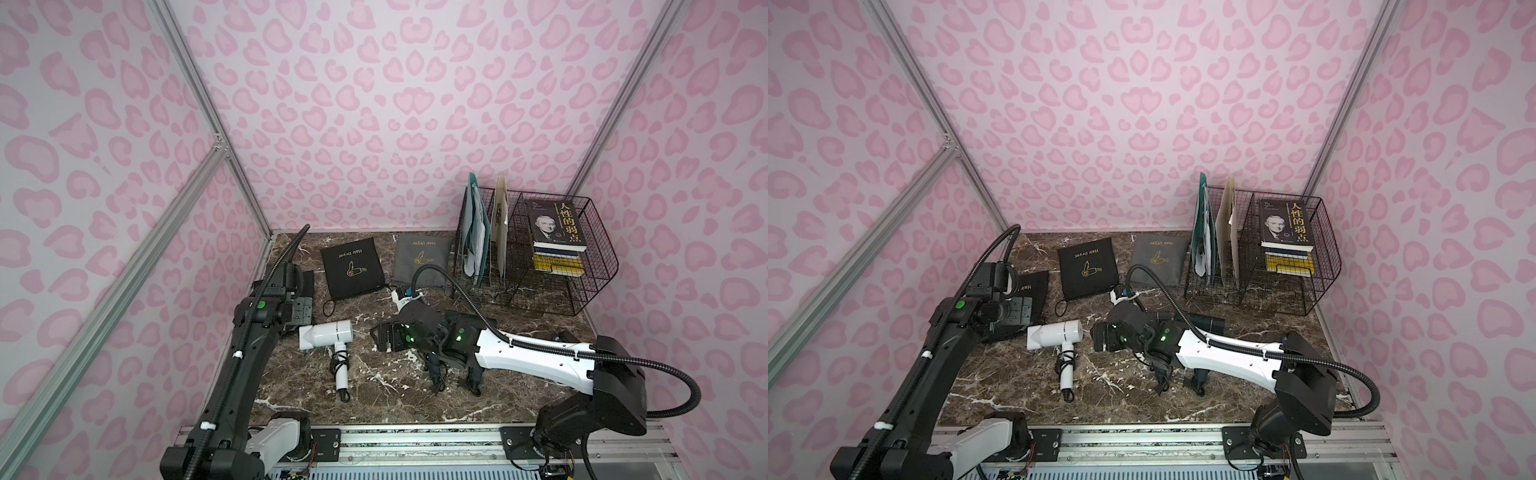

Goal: Pack away hair dryers
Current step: Move the drawstring bag to the center of the board.

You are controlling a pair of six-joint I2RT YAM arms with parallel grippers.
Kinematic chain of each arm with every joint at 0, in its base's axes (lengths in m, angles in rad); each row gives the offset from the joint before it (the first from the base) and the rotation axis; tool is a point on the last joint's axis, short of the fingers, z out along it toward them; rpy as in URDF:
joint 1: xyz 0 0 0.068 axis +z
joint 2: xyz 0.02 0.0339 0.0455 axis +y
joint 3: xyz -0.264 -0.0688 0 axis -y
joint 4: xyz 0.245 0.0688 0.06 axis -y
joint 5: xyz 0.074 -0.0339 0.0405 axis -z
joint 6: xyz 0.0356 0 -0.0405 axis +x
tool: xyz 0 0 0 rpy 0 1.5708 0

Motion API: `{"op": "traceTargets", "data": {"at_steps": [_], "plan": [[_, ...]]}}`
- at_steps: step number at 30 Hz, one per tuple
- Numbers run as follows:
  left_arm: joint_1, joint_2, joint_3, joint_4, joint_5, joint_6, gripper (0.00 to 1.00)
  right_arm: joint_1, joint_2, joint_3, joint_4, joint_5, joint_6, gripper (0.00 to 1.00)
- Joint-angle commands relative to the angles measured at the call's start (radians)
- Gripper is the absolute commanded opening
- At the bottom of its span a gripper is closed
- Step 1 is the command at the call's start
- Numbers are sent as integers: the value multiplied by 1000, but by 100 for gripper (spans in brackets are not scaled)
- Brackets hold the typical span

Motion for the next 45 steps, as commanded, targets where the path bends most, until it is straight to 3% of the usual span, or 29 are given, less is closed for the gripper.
{"op": "traceTargets", "data": {"at_steps": [1,6,12,24,35,45], "plan": [[59,67,6,56,48,-19,99,2,4,-15,-13,40,37,99],[186,238,60,65,152,-24,99,11,-25,-58,3,56,75,99],[207,420,80,123,145,-19,99,15,-50,-106,17,72,101,100],[223,717,204,122,341,22,100,25,-82,-152,18,100,129,99],[204,807,253,57,519,93,97,26,-93,-160,1,128,137,100],[89,825,279,35,542,130,94,27,-94,-170,17,120,151,99]]}}
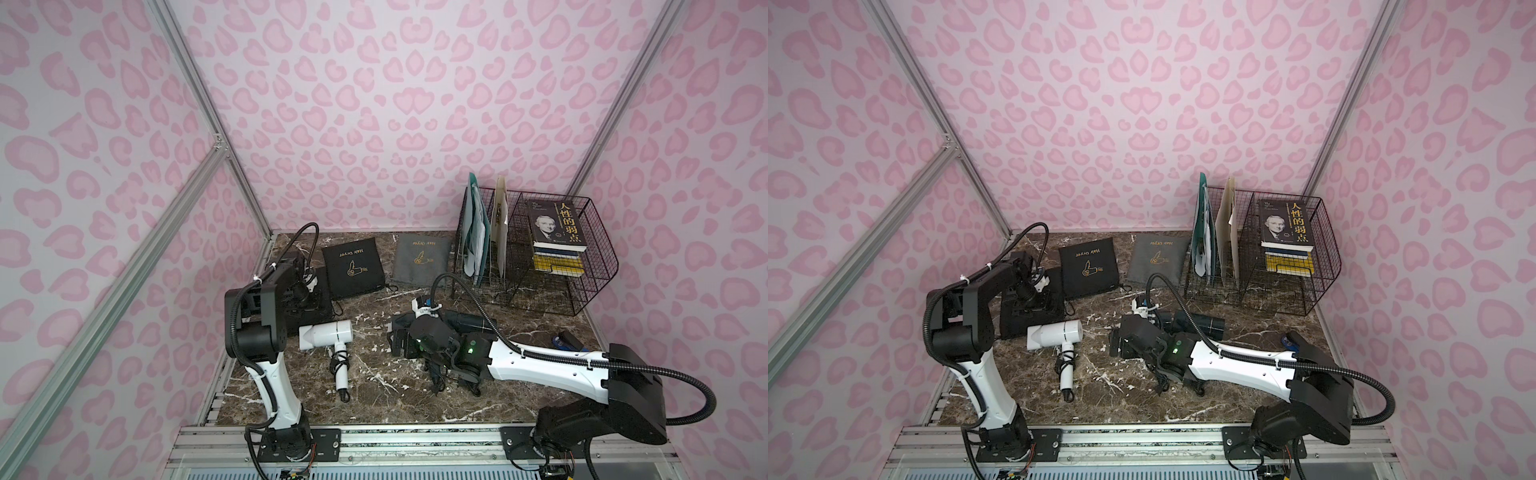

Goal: Pack away hair dryers
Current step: Move the drawstring bag to the center of the board, then pick up the hair dryer from the center of the board.

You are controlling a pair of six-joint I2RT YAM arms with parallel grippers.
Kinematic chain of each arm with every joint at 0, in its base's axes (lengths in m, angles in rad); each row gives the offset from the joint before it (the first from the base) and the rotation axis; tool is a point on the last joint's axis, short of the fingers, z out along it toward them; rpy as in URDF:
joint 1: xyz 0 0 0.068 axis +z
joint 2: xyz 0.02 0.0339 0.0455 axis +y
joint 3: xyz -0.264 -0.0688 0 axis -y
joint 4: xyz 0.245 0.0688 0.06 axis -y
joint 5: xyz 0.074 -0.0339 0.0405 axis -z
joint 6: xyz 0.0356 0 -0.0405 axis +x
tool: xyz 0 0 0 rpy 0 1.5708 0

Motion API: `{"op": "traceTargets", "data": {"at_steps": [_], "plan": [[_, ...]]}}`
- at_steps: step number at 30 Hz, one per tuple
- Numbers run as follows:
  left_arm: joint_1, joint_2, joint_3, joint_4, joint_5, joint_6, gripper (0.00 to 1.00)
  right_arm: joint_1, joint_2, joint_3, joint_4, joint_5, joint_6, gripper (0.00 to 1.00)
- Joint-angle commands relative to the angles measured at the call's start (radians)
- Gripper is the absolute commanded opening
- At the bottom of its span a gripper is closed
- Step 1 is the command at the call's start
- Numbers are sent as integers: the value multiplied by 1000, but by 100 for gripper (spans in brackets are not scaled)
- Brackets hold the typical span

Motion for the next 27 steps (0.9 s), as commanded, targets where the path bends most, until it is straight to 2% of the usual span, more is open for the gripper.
{"op": "traceTargets", "data": {"at_steps": [1,7,11,17,22,27], "plan": [[-29,-11,-6,-3,61,23,94,3,4,-14,28,1,22,100],[-62,-102,-10,22,97,43,97,58,96,83,21,11,36,99],[-61,-163,10,-44,38,34,98,106,230,210,-8,-10,49,99],[-60,-393,-77,-53,6,68,99,155,422,340,-9,-74,92,99],[-44,-568,-82,-111,24,62,99,179,530,458,-30,-91,79,99],[-41,-675,-46,-183,45,47,99,188,651,611,-144,-75,49,97]]}}
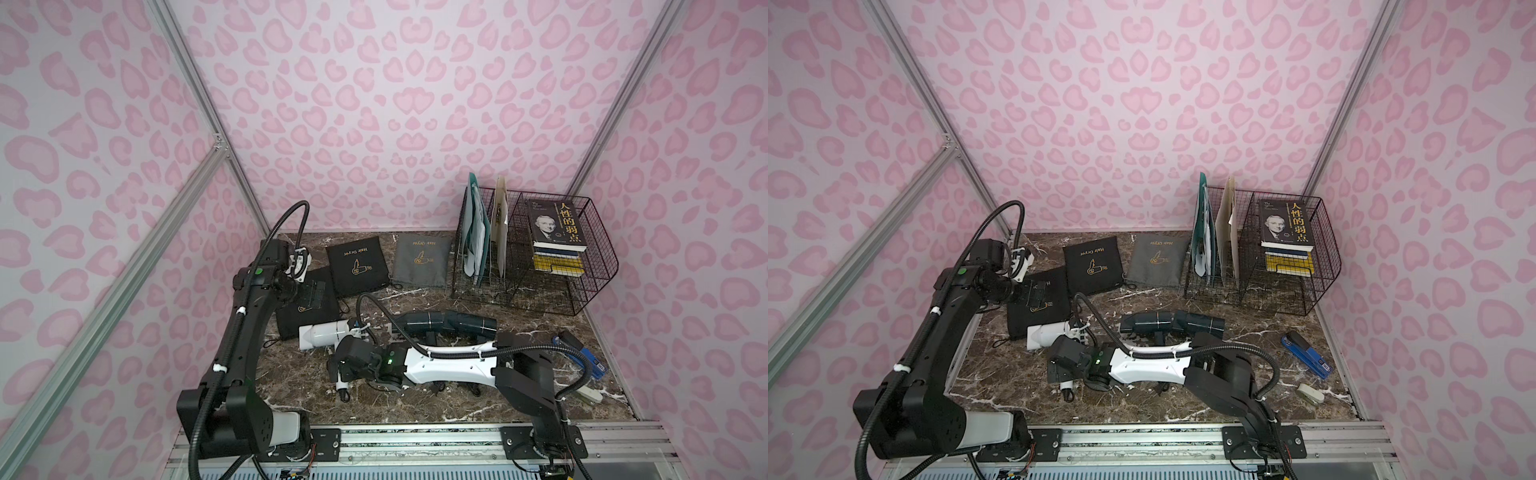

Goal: Pack away hair dryers
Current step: Pick up the hair dryer from the center of the board.

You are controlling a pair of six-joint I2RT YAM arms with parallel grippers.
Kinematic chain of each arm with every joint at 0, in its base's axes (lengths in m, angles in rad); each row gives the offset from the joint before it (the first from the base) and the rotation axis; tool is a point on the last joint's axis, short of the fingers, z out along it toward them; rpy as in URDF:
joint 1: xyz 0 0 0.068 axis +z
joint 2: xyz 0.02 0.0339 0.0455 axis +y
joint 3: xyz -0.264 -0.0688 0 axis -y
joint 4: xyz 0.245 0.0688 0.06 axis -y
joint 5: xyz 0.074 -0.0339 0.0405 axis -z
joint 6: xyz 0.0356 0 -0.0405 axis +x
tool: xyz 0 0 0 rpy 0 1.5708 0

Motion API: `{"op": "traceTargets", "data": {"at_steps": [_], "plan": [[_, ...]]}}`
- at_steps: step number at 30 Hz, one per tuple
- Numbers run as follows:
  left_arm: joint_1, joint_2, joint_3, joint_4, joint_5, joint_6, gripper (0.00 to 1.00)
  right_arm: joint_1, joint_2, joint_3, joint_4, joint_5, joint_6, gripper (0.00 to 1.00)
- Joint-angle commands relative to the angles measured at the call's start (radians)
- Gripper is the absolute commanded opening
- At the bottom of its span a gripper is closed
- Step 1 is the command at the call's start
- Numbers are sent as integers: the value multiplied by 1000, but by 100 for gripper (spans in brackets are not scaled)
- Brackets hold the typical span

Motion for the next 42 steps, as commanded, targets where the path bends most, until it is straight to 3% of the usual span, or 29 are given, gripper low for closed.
{"op": "traceTargets", "data": {"at_steps": [1,12,20,23,25,27,29,31,32,34,36,42], "plan": [[0,-45,29,-73,22,-8,99,9,72,85,-108,13,-27,97],[6,-150,89,-178,55,-11,99,22,287,354,-398,71,-39,78],[7,-186,109,-228,95,-20,99,23,333,395,-479,93,-46,66],[7,-191,134,-248,97,-18,99,25,331,390,-496,110,-43,61],[7,-189,149,-263,104,-22,99,27,321,377,-501,122,-43,52],[8,-189,149,-274,115,-28,99,27,305,354,-496,129,-45,50],[7,-191,187,-286,125,-33,99,28,286,325,-482,132,-50,38],[7,-194,199,-292,130,-36,99,27,263,294,-468,140,-53,35],[6,-197,206,-293,128,-37,99,28,248,276,-456,141,-58,25],[6,-200,219,-299,125,-38,99,28,231,242,-435,148,-67,19],[5,-201,235,-308,127,-38,99,28,185,202,-403,151,-82,0],[5,-201,281,-342,169,-51,99,26,104,120,-349,185,-121,0]]}}
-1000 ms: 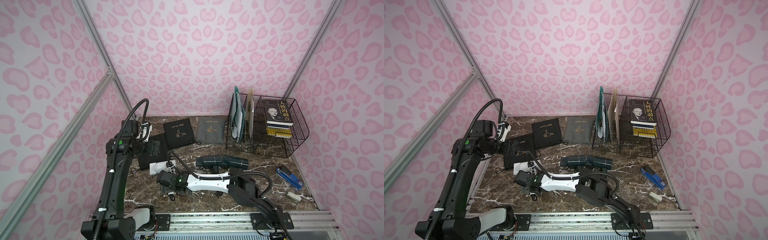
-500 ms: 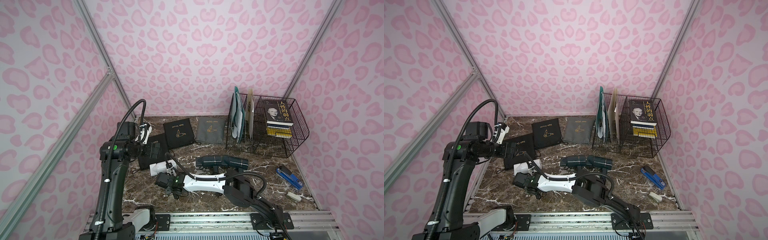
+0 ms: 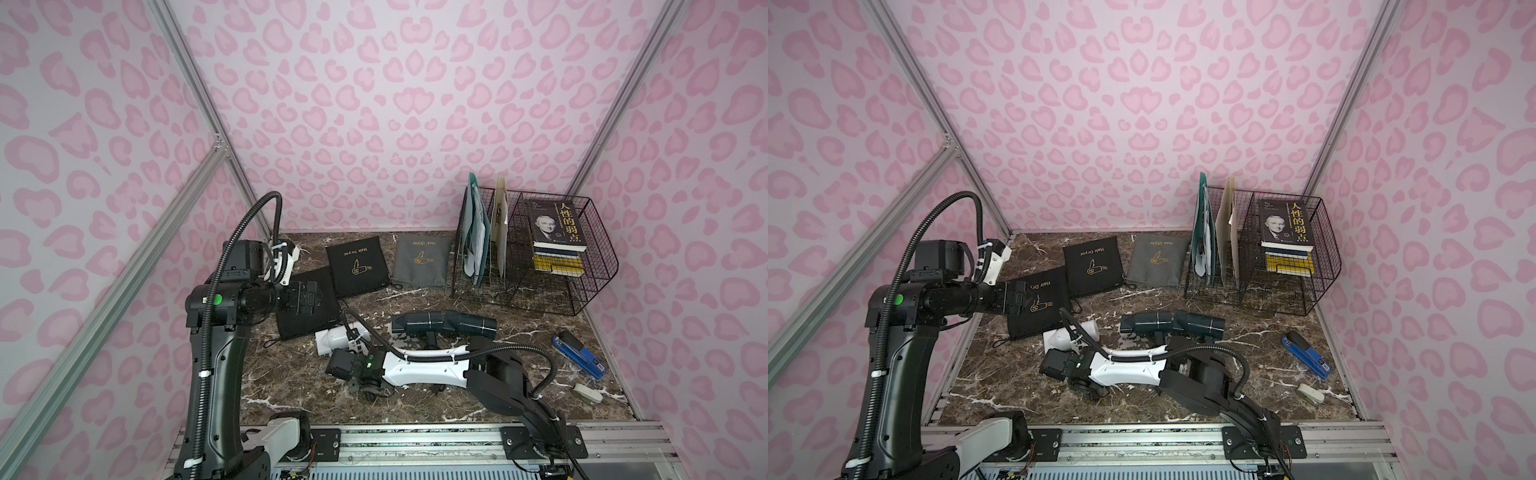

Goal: Pack away hair dryers
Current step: Pick up the hair dryer from the center of the board.

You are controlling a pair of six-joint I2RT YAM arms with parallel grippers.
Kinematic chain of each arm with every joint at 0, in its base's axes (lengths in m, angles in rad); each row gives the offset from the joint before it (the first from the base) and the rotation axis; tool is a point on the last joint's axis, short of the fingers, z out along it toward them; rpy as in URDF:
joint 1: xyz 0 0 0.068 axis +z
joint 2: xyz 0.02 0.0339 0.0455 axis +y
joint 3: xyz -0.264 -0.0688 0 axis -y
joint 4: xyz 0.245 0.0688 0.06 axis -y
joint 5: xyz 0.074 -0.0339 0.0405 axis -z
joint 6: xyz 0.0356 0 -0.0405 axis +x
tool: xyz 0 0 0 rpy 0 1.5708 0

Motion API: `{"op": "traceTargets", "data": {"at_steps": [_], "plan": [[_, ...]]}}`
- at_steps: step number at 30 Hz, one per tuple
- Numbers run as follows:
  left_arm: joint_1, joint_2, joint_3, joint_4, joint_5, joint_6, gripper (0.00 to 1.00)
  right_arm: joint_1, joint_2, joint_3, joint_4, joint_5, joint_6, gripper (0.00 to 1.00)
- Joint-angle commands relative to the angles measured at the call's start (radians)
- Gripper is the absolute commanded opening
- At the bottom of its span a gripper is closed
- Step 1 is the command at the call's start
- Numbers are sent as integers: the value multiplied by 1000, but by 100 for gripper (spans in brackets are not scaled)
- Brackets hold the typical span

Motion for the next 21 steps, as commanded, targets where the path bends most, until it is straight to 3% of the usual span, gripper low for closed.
{"op": "traceTargets", "data": {"at_steps": [1,21], "plan": [[2,-5,28,-34,46,-12,99,-2,-32,-31,38,46,-50,0],[0,-1,48,-44,122,-20,99,-46,-243,-244,218,42,-166,0]]}}
